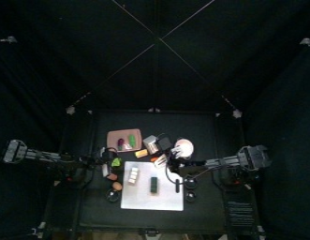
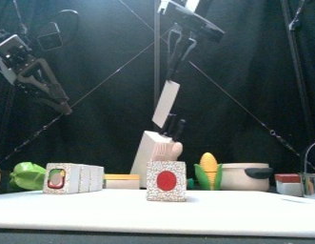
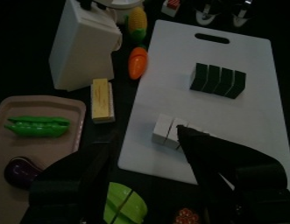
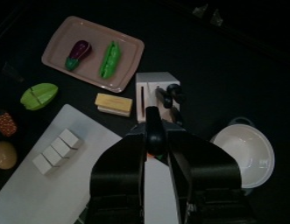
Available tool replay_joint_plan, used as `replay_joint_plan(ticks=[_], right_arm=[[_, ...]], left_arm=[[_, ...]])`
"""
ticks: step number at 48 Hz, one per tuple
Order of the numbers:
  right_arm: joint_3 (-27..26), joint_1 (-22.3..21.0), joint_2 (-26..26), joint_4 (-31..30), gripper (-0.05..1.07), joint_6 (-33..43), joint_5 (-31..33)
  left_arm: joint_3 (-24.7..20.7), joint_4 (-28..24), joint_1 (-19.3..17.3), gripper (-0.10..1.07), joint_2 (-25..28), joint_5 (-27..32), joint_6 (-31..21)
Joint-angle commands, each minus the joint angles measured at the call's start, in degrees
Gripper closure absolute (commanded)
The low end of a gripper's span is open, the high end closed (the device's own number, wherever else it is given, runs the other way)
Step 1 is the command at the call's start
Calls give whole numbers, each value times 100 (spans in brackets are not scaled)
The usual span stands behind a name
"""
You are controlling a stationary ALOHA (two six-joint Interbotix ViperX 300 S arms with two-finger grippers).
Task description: Grab cleaver with other hand
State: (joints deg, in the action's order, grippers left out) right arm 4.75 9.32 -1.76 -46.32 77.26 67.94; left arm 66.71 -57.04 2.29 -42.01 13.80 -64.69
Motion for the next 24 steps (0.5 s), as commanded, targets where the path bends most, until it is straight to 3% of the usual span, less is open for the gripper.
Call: replay_joint_plan(ticks=[1,14,24], right_arm=[[-26,185,-316,-123,52,0,0],[598,958,-835,-782,52,211,-132],[1538,1424,-1415,-1854,52,1327,-642]], left_arm=[[-123,-18,0,7,9,-26,9],[-193,-220,-35,7,0,-782,70],[-272,-396,-220,7,0,-1670,114]])
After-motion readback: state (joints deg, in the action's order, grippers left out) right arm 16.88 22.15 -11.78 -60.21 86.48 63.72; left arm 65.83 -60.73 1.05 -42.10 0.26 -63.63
